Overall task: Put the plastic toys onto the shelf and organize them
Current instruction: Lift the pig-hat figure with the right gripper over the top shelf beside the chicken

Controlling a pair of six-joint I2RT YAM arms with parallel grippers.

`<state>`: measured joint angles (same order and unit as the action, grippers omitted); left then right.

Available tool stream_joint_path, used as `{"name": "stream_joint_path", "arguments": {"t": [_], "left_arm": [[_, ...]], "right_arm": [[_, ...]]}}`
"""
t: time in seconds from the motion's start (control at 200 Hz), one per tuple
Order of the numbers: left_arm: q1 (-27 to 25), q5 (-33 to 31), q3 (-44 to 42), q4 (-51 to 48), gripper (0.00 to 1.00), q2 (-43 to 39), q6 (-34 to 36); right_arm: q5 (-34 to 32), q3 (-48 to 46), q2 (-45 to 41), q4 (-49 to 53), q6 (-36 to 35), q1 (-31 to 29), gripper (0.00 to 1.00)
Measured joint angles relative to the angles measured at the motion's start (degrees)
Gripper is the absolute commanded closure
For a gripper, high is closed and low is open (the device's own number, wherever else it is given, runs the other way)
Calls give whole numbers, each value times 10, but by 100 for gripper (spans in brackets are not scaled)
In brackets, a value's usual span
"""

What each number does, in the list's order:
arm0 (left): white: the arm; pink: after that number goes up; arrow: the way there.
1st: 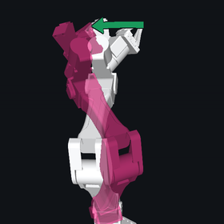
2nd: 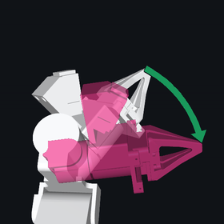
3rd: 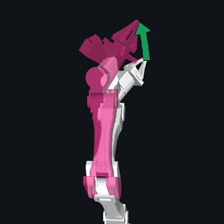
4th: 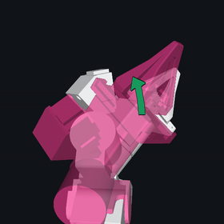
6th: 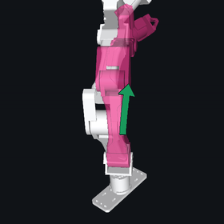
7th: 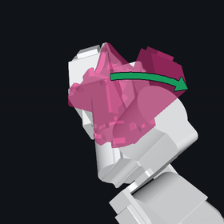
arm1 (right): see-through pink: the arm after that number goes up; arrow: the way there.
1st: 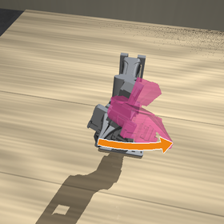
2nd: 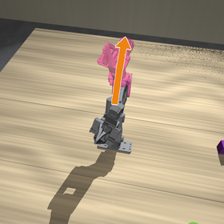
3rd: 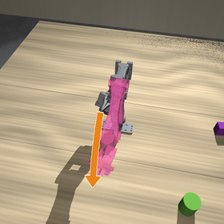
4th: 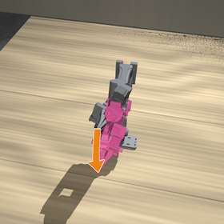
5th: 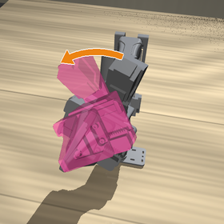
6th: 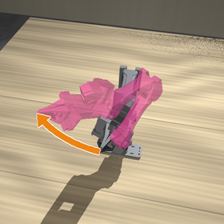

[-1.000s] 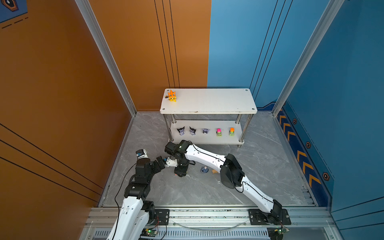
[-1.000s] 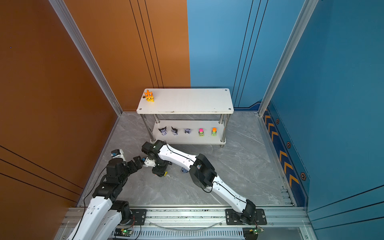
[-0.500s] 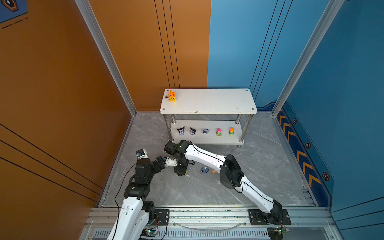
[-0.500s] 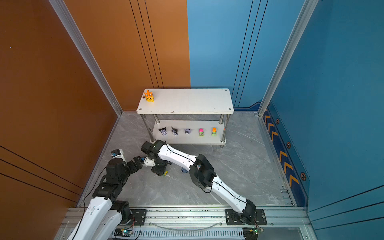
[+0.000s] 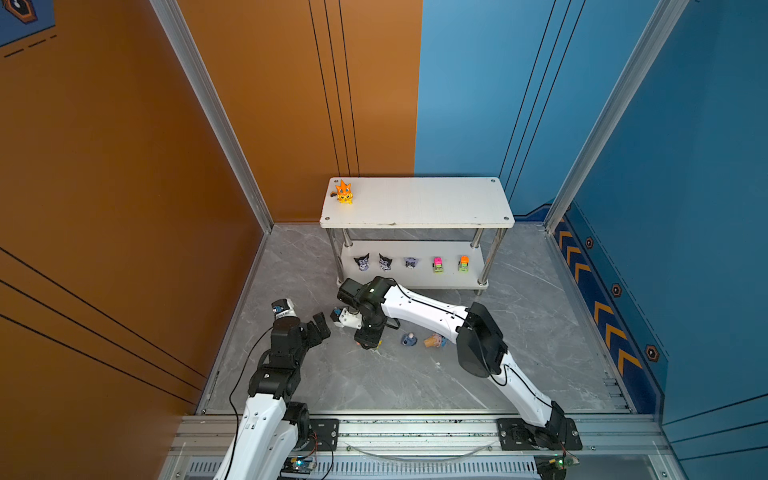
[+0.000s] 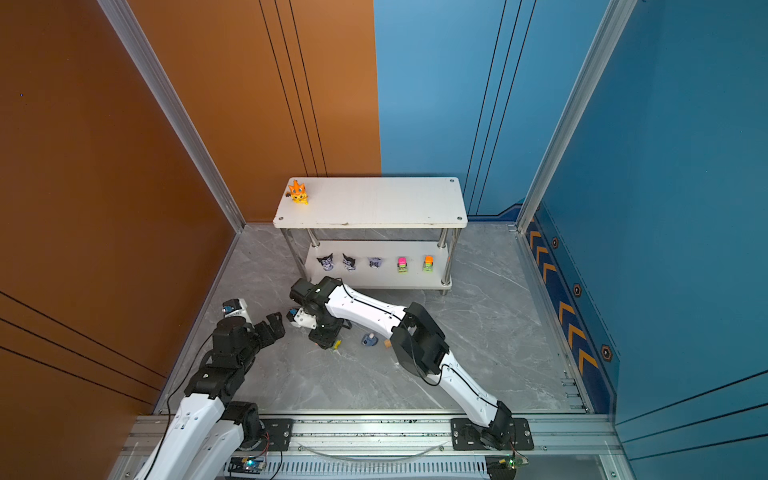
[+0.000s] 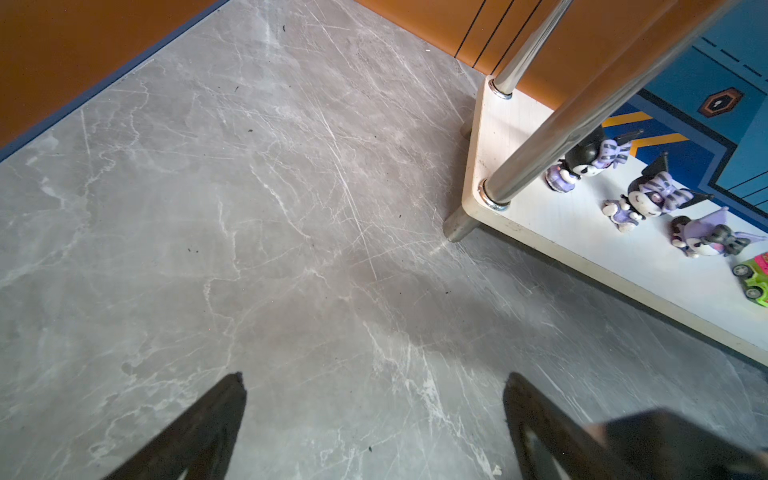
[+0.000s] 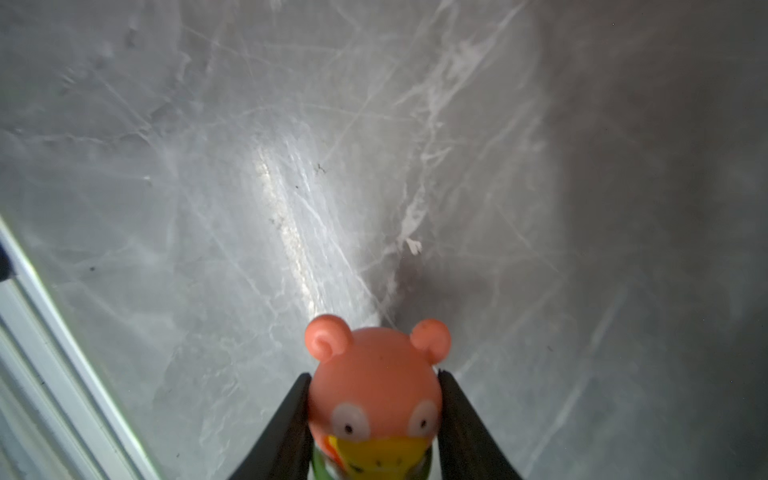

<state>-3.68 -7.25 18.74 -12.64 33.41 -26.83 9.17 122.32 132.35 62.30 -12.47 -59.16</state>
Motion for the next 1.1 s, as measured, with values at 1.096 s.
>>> {"name": "stream_joint_path", "arguments": {"t": [1.096], "left_arm": [[0,13,-7,6,2,-31,0]], "right_arm": [[-203,79,-142,-441,42,114,84]]}}
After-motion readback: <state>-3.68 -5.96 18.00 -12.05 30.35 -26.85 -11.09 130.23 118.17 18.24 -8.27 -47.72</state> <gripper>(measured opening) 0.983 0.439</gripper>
